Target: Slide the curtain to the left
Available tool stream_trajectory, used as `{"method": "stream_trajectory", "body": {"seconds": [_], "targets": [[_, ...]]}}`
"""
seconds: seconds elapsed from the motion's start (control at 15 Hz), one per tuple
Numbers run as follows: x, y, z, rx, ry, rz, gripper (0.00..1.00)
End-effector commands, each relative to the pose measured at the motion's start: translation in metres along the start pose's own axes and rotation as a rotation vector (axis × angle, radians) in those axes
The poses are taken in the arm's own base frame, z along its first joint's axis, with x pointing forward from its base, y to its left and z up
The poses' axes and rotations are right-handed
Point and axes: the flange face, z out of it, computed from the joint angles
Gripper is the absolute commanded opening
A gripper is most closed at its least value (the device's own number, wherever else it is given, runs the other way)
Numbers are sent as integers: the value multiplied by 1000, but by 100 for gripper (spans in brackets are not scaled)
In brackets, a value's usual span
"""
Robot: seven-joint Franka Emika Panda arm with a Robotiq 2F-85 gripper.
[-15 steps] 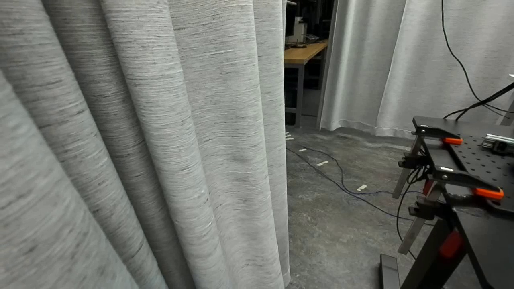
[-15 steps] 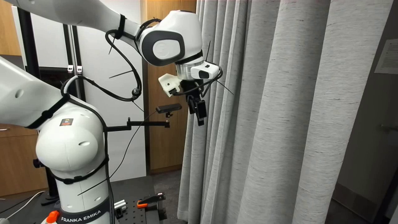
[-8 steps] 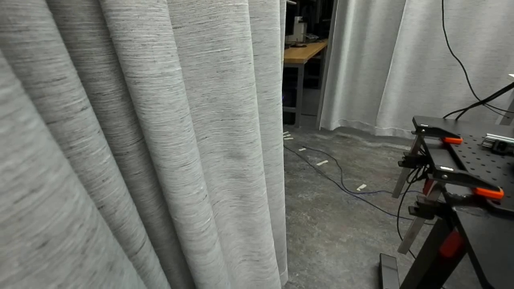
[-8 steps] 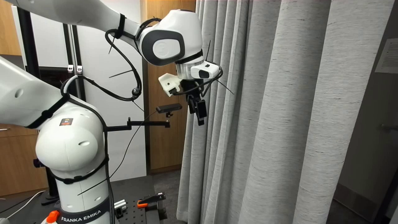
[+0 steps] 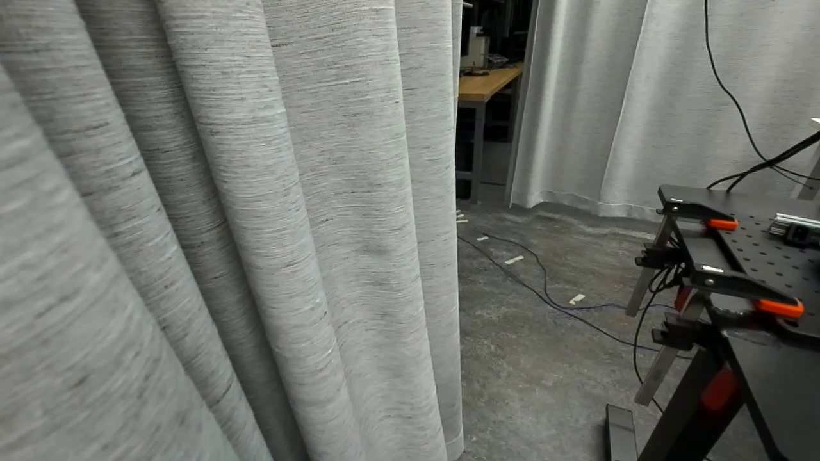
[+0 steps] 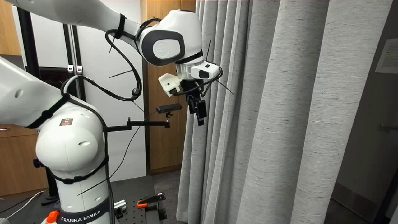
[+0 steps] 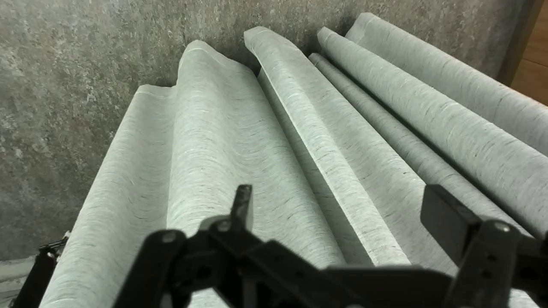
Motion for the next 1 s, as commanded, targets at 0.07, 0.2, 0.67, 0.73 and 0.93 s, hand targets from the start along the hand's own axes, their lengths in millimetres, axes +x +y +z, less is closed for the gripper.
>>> {"method": "stream_trajectory", "body": {"seconds": [0.07, 0.2, 0.67, 0.73, 0.93], "targets": [[0, 0, 0, 0, -1, 0, 100], [0, 0, 0, 0, -1, 0, 100], [0, 0, 0, 0, -1, 0, 100], [0, 0, 0, 0, -1, 0, 100], [0, 0, -1, 1, -19, -5, 100]]}}
